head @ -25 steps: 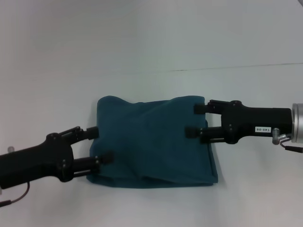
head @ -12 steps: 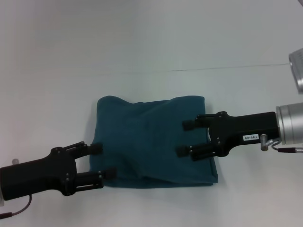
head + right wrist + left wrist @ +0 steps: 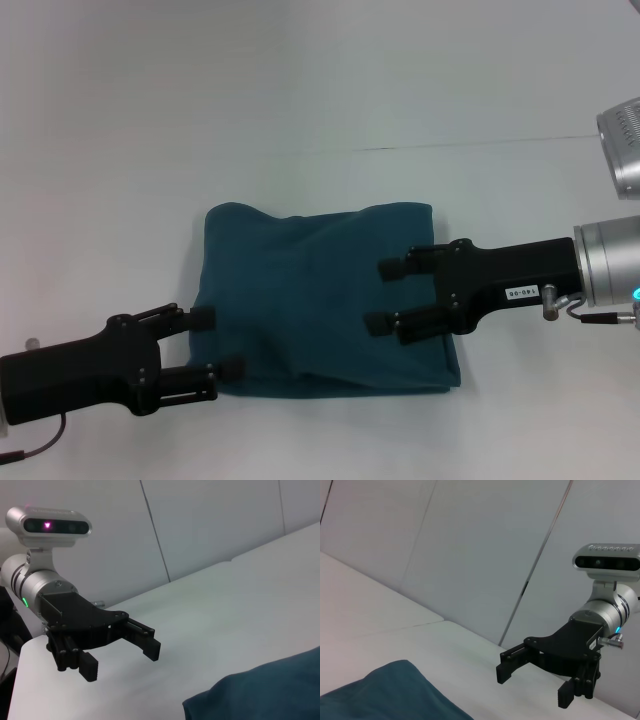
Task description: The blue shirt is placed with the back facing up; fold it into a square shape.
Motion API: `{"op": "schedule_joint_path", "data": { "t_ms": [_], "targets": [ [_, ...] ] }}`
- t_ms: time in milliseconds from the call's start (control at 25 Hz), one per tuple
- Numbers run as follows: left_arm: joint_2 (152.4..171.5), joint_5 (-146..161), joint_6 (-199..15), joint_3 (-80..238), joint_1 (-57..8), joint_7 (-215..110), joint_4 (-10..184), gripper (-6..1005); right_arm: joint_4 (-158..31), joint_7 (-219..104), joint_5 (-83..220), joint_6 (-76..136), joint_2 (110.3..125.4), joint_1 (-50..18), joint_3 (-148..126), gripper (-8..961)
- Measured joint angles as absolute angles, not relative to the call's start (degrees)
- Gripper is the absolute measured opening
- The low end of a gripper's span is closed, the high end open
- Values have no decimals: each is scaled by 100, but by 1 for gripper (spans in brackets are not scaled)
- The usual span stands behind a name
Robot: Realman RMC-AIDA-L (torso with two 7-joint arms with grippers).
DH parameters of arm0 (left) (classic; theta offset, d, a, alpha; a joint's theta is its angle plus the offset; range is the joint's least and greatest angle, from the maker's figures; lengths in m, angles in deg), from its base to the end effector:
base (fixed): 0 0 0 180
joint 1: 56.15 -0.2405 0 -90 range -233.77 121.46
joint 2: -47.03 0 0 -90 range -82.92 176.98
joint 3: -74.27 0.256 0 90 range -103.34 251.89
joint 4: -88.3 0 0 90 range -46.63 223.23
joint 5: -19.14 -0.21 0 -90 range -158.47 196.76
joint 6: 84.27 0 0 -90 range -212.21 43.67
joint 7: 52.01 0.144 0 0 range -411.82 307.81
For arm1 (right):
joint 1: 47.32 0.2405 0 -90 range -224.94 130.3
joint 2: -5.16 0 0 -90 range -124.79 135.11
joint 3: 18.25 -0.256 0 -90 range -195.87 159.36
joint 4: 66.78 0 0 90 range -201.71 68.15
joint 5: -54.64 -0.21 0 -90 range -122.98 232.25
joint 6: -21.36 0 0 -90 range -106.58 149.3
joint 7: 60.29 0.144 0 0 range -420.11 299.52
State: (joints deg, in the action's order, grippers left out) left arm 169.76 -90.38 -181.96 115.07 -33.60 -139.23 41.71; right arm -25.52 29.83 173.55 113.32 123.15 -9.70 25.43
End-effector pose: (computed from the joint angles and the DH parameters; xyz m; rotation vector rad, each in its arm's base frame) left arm -0.2582 0.2923 0.0059 -2.7075 -0.7737 -0.8953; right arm 0.2183 0.3556 0.0026 -2.8977 0.6191 0.5874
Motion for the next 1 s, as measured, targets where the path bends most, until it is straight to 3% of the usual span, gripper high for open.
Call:
{"op": "schedule_joint_path", "data": {
  "t_ms": [1000],
  "targets": [
    [16972,-9046,-18172,11506,-3361,-13928,4172,877,-2576,3014,17329,11329,12310,-986,2516,927]
  ]
}}
